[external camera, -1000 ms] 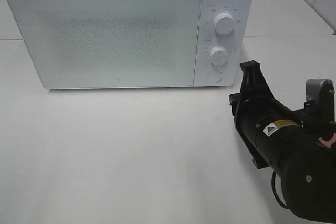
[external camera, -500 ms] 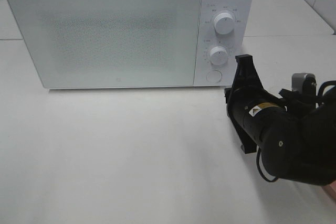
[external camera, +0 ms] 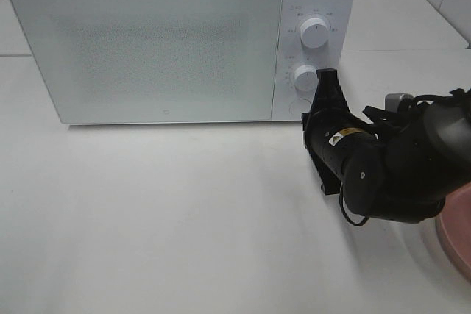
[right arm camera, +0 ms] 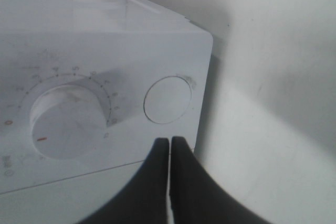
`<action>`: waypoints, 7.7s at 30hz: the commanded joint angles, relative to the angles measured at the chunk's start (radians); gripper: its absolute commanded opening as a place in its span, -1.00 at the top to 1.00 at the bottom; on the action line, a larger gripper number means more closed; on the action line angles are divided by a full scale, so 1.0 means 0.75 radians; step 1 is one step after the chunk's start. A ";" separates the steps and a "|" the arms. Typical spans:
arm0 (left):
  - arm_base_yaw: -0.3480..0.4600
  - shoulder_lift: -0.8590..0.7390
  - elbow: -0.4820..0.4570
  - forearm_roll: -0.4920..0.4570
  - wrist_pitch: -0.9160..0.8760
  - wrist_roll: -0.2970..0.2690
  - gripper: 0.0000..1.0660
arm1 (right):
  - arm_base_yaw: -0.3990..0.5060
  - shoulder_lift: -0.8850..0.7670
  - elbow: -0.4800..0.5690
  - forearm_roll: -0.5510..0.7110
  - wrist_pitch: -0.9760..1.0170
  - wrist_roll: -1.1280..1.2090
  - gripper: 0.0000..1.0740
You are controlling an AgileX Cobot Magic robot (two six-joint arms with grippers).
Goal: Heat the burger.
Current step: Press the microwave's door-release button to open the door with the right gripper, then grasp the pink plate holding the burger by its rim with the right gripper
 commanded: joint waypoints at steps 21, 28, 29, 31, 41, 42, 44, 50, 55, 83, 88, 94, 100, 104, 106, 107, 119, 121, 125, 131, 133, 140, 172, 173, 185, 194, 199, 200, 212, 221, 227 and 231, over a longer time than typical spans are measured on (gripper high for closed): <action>-0.005 -0.020 -0.001 -0.003 -0.017 -0.011 -0.83 | -0.116 0.201 -0.272 -0.027 0.057 -0.015 1.00; -0.005 -0.020 -0.001 -0.003 -0.017 -0.011 -0.83 | -0.116 0.227 -0.321 0.060 0.028 -0.084 1.00; -0.005 -0.020 -0.001 -0.003 -0.017 -0.011 -0.83 | -0.116 0.227 -0.321 0.060 0.028 -0.084 1.00; -0.005 -0.020 -0.001 -0.003 -0.017 -0.011 -0.83 | -0.116 0.227 -0.339 0.071 0.020 -0.112 1.00; -0.005 -0.020 -0.001 -0.003 -0.017 -0.011 -0.83 | -0.116 0.227 -0.428 0.072 -0.139 -0.132 1.00; -0.005 -0.020 -0.001 -0.003 -0.017 -0.011 -0.83 | -0.116 0.227 -0.428 0.072 -0.139 -0.132 1.00; -0.005 -0.020 -0.001 -0.003 -0.017 -0.011 -0.83 | -0.116 0.227 -0.465 0.057 -0.211 -0.131 1.00; -0.005 -0.020 -0.001 -0.003 -0.017 -0.011 -0.83 | -0.120 0.227 -0.531 0.049 -0.284 -0.139 1.00; -0.005 -0.020 -0.001 -0.003 -0.017 -0.011 -0.83 | -0.145 0.240 -0.571 0.009 -0.300 -0.155 1.00; -0.005 -0.020 -0.001 -0.003 -0.017 -0.011 -0.83 | -0.112 0.089 -0.399 0.151 0.252 -0.309 1.00; -0.005 -0.020 -0.001 -0.003 -0.017 -0.011 -0.83 | -0.112 0.048 -0.348 0.192 0.408 -0.409 1.00; -0.005 -0.020 -0.001 -0.003 -0.017 -0.011 -0.83 | -0.112 -0.060 -0.275 0.191 0.577 -0.577 1.00; -0.005 -0.020 -0.001 -0.003 -0.017 -0.011 -0.83 | -0.132 -0.148 -0.213 0.185 0.749 -0.781 1.00; -0.005 -0.020 -0.001 -0.003 -0.017 -0.011 -0.83 | -0.132 -0.225 -0.153 0.184 0.849 -1.028 1.00; -0.005 -0.020 -0.001 -0.003 -0.017 -0.011 -0.83 | -0.132 -0.241 -0.151 0.181 0.875 -1.061 1.00; -0.005 -0.020 -0.001 -0.003 -0.017 -0.011 -0.83 | -0.147 -0.272 -0.151 0.172 0.956 -1.167 1.00; -0.005 -0.020 -0.001 -0.003 -0.017 -0.011 -0.83 | -0.263 -0.371 -0.155 -0.083 1.364 -1.472 1.00; -0.005 -0.020 -0.001 -0.003 -0.017 -0.011 -0.83 | -0.295 -0.389 -0.155 -0.183 1.439 -1.473 1.00; -0.005 -0.020 -0.001 -0.003 -0.017 -0.011 -0.83 | -0.356 -0.457 -0.155 -0.417 1.617 -1.472 0.99; -0.005 -0.020 -0.001 -0.003 -0.017 -0.011 -0.83 | -0.372 -0.585 -0.155 -0.631 1.832 -1.472 0.95; -0.005 -0.020 -0.001 -0.003 -0.017 -0.011 -0.83 | -0.376 -0.623 -0.155 -0.691 1.899 -1.472 0.94; -0.005 -0.020 -0.001 -0.003 -0.017 -0.011 -0.83 | -0.380 -0.744 -0.155 -0.852 2.171 -1.472 0.92; -0.005 -0.020 -0.001 -0.003 -0.017 -0.011 -0.83 | -0.612 -0.817 -0.124 -1.103 2.329 -1.471 -0.91; -0.005 -0.020 -0.001 -0.003 -0.017 -0.011 -0.83 | -0.612 -0.815 -0.100 -1.104 2.301 -1.471 -0.90; -0.005 -0.020 -0.001 -0.003 -0.017 -0.011 -0.83 | -0.659 -0.716 0.012 -1.107 2.204 -1.460 -0.85; -0.005 -0.020 -0.001 -0.003 -0.017 -0.011 -0.83 | -0.675 -0.560 0.019 -1.107 2.089 -1.461 -0.78; -0.005 -0.020 -0.001 -0.003 -0.017 -0.011 -0.83 | -0.675 -0.488 0.019 -1.107 2.043 -1.461 -0.74; -0.005 -0.020 -0.001 -0.003 -0.017 -0.011 -0.83 | -0.675 -0.488 0.019 -1.107 2.043 -1.461 -0.74; -0.005 -0.020 -0.001 -0.003 -0.017 -0.011 -0.83 | -0.675 -0.351 0.019 -1.103 1.961 -1.463 -0.55; -0.005 -0.020 -0.001 -0.003 -0.017 -0.011 -0.83 | -0.675 -0.340 0.019 -1.108 1.964 -1.455 0.16; -0.005 -0.020 -0.001 -0.003 -0.017 -0.011 -0.83 | -0.675 -0.340 0.019 -1.108 1.976 -1.455 1.00; -0.005 -0.020 -0.001 -0.003 -0.017 -0.011 -0.83 | -0.671 -0.340 0.019 -1.108 1.979 -1.453 1.00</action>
